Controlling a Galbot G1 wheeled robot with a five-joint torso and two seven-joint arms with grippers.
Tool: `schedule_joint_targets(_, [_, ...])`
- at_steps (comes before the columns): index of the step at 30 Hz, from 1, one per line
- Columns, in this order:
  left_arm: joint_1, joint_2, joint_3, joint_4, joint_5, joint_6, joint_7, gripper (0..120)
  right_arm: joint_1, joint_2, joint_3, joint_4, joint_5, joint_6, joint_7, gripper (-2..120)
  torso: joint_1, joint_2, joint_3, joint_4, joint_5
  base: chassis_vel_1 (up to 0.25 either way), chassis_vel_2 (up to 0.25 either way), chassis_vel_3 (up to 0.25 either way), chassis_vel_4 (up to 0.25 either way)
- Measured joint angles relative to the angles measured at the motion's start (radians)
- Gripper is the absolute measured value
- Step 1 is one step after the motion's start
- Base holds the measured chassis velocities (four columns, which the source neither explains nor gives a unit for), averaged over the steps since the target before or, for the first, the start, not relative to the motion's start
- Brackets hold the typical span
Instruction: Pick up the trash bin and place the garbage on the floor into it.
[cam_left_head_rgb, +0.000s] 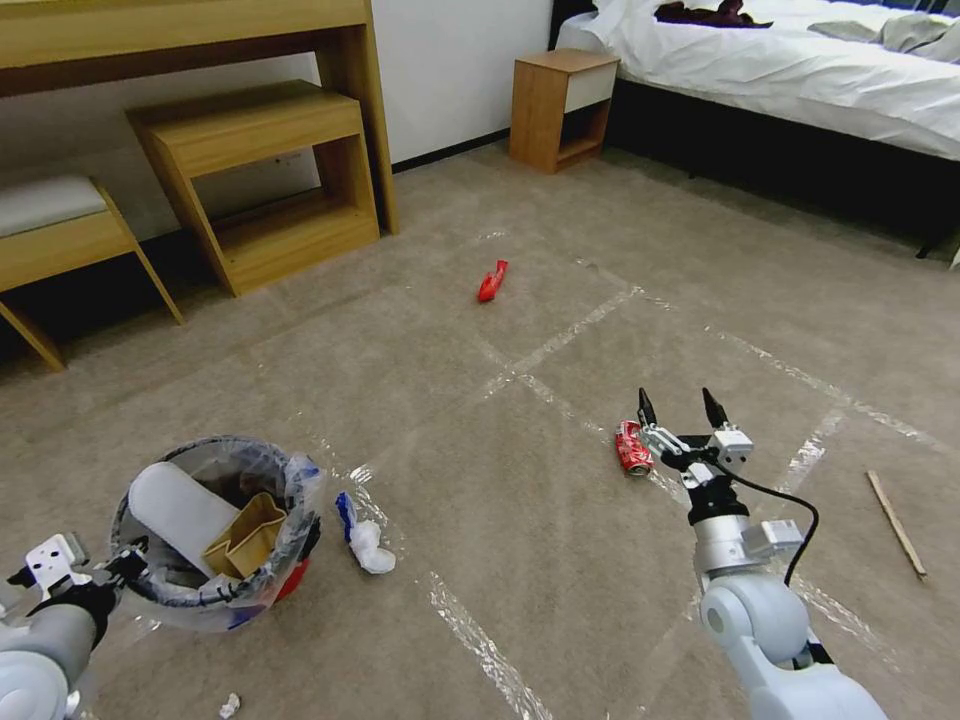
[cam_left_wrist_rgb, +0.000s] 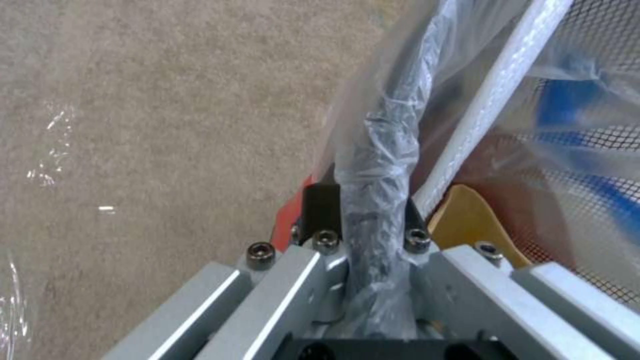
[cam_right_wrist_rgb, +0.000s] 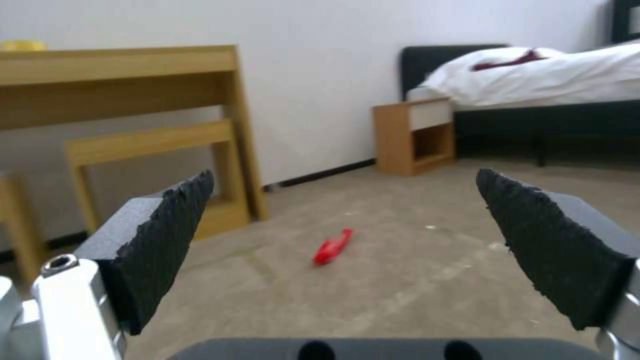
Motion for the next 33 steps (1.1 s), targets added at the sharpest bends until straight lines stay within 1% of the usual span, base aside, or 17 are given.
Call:
schedule_joint_targets(1, [0.001,0.001,0.000,0.001,0.001,0.000,-0.001,1,0.018,-0.027,-0.022,0.005,0.016,-0.017,0.005,100,0.000,0.000,0.000,-0.0001,0.0000,0.000,0.000,0.000,0.000])
schedule_joint_targets(2, [0.001,0.001,0.000,0.001,0.001,0.000,-0.001,1,0.018,-0.027,-0.022,0.005,0.016,-0.017,0.005,100,0.000,0.000,0.000,-0.0001,0.0000,0.000,0.000,0.000,0.000])
schedule_joint_targets(6, [0.012,-0.001,0.000,-0.004,0.008,0.001,-0.003,1,0.134,-0.132,-0.174,0.035,0.118,-0.101,0.048,100,0.000,0.000,0.000,0.0000,0.0000,0.000,0.000,0.000,0.000])
schedule_joint_targets(7, [0.012,-0.001,0.000,-0.004,0.008,0.001,-0.003,1,0.134,-0.132,-0.174,0.035,0.118,-0.101,0.048,100,0.000,0.000,0.000,0.0000,0.0000,0.000,0.000,0.000,0.000])
schedule_joint_targets(10, [0.015,-0.010,0.001,-0.008,0.013,0.001,-0.003,1,0.238,-0.182,-0.313,0.056,0.245,-0.187,0.099,100,0.000,0.000,0.000,0.0000,0.0000,0.000,0.000,0.000,0.000])
schedule_joint_targets(11, [0.015,-0.010,0.001,-0.008,0.013,0.001,-0.003,1,0.238,-0.182,-0.313,0.056,0.245,-0.187,0.099,100,0.000,0.000,0.000,0.0000,0.0000,0.000,0.000,0.000,0.000])
schedule_joint_targets(13, [0.015,-0.018,0.002,-0.010,0.017,0.001,-0.003,1,0.324,-0.206,-0.431,0.059,0.339,-0.262,0.133,100,0.000,0.000,0.000,0.0001,-0.0002,0.000,0.000,0.000,0.000])
schedule_joint_targets(14, [0.015,-0.018,0.002,-0.010,0.017,0.001,-0.003,1,0.324,-0.206,-0.431,0.059,0.339,-0.262,0.133,100,0.000,0.000,0.000,0.0001,-0.0002,0.000,0.000,0.000,0.000])
schedule_joint_targets(17, [-0.006,-0.011,0.021,0.003,0.022,0.003,-0.005,1,0.423,-0.239,-0.585,0.063,0.434,-0.361,0.190,100,0.000,0.000,0.000,0.0004,-0.0001,0.000,0.000,0.000,0.000])
schedule_joint_targets(18, [-0.006,-0.011,0.021,0.003,0.022,0.003,-0.005,1,0.423,-0.239,-0.585,0.063,0.434,-0.361,0.190,100,0.000,0.000,0.000,0.0004,-0.0001,0.000,0.000,0.000,0.000])
schedule_joint_targets(20, [-0.019,0.001,0.031,0.016,0.020,0.005,-0.005,1,0.475,-0.247,-0.656,0.080,0.504,-0.429,0.242,100,0.000,0.000,0.000,-0.0008,-0.0003,0.000,0.000,0.000,0.000])
schedule_joint_targets(21, [-0.019,0.003,0.031,0.019,0.019,0.005,-0.005,1,0.508,-0.244,-0.694,0.082,0.535,-0.457,0.273,100,0.000,0.000,0.000,-0.0007,-0.0003,0.000,0.000,0.000,0.000])
schedule_joint_targets(22, [-0.019,0.003,0.031,0.019,0.019,0.005,-0.005,1,0.508,-0.244,-0.694,0.082,0.535,-0.457,0.273,100,0.000,0.000,0.000,-0.0007,-0.0003,0.000,0.000,0.000,0.000])
schedule_joint_targets(26, [-0.015,0.005,0.017,0.021,0.018,0.005,-0.004,1,0.643,-0.197,-0.854,0.072,0.684,-0.579,0.415,100,0.000,0.000,0.000,0.0004,-0.0003,0.000,0.000,0.000,0.000])
schedule_joint_targets(27, [-0.015,0.005,0.017,0.021,0.018,0.005,-0.004,1,0.643,-0.197,-0.854,0.072,0.684,-0.579,0.415,100,0.000,0.000,0.000,0.0004,-0.0003,0.000,0.000,0.000,0.000])
schedule_joint_targets(30, [-0.015,0.003,0.011,0.016,0.015,0.005,-0.004,1,0.709,-0.159,-0.957,0.041,0.731,-0.612,0.455,100,0.000,0.000,0.000,0.0002,-0.0002,0.000,0.000,0.000,0.000])
schedule_joint_targets(33, [-0.017,0.002,0.010,0.019,0.015,0.004,-0.004,1,0.731,-0.137,-1.008,0.016,0.742,-0.634,0.475,100,0.000,0.000,0.000,0.0000,-0.0002,0.000,0.000,0.000,0.000])
